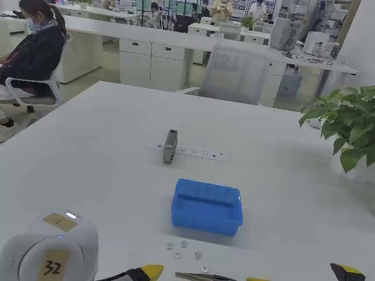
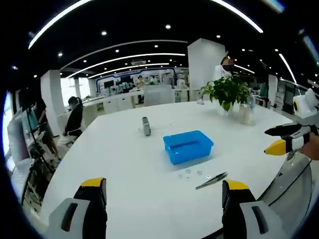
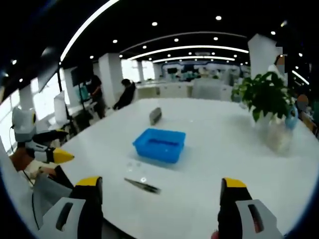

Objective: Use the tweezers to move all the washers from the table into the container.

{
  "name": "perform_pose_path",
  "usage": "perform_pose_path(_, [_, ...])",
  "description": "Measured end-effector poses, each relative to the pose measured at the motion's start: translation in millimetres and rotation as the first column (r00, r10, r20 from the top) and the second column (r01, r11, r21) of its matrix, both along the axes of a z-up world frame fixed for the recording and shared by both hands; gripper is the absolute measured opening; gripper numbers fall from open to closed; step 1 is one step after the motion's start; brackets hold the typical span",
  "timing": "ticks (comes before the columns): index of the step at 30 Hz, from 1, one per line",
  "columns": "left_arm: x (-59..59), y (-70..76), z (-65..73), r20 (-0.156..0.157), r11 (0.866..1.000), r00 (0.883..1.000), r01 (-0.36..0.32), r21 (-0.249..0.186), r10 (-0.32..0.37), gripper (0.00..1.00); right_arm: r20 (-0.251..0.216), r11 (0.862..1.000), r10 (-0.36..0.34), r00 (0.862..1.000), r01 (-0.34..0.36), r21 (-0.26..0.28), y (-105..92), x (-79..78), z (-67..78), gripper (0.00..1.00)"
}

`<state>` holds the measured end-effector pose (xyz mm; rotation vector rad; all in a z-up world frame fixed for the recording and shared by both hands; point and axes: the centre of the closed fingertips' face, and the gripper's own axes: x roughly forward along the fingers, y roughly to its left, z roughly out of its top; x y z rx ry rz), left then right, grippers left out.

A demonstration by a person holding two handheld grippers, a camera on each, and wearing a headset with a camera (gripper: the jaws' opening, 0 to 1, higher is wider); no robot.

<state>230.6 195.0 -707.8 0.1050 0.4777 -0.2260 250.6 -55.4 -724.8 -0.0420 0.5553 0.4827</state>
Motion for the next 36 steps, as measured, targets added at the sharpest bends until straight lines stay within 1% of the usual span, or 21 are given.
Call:
perform_pose_path(6, [0.6, 1.9, 0.8, -0.001, 1.000, 1.000, -0.005, -0.001, 0.005, 0.99, 0.003, 1.000, 0.002, 1.000, -0.002, -0.013, 0.3, 0.5, -0.9, 0.97])
perform_pose_path(12, [0.1, 2.9, -1.3, -0.007, 1.000, 1.000, -0.008, 0.001, 0.008, 0.99, 0.014, 1.000, -0.002, 1.000, 0.002, -0.009, -0.2, 0.2, -0.3, 0.99])
perform_pose_path(16, [-0.3, 2.5, -2.7, -0.011, 1.000, 1.000, -0.007, 0.004, 0.007, 0.99, 0.010, 1.000, -0.003, 1.000, 0.004, -0.029, -2.0, -0.3, -2.7, 0.99])
perform_pose_path(23, [-0.6, 1.9, -5.0, -0.019, 1.000, 1.000, -0.002, 0.006, 0.002, 0.99, 0.003, 1.000, -0.003, 1.000, 0.003, -0.029, -1.7, 0.7, -5.3, 0.99])
perform_pose_path(28, [1.2, 1.8, -6.2, -0.023, 1.000, 1.000, 0.005, 0.012, -0.005, 0.99, -0.003, 1.000, -0.004, 1.000, 0.004, -0.030, 0.4, -0.7, -5.5, 0.99])
perform_pose_path(36, [4.1, -1.7, -8.2, -0.031, 1.000, 0.999, 0.023, 0.018, -0.022, 0.99, -0.012, 0.999, -0.013, 1.000, 0.012, -0.029, -3.4, 3.3, -7.9, 0.98])
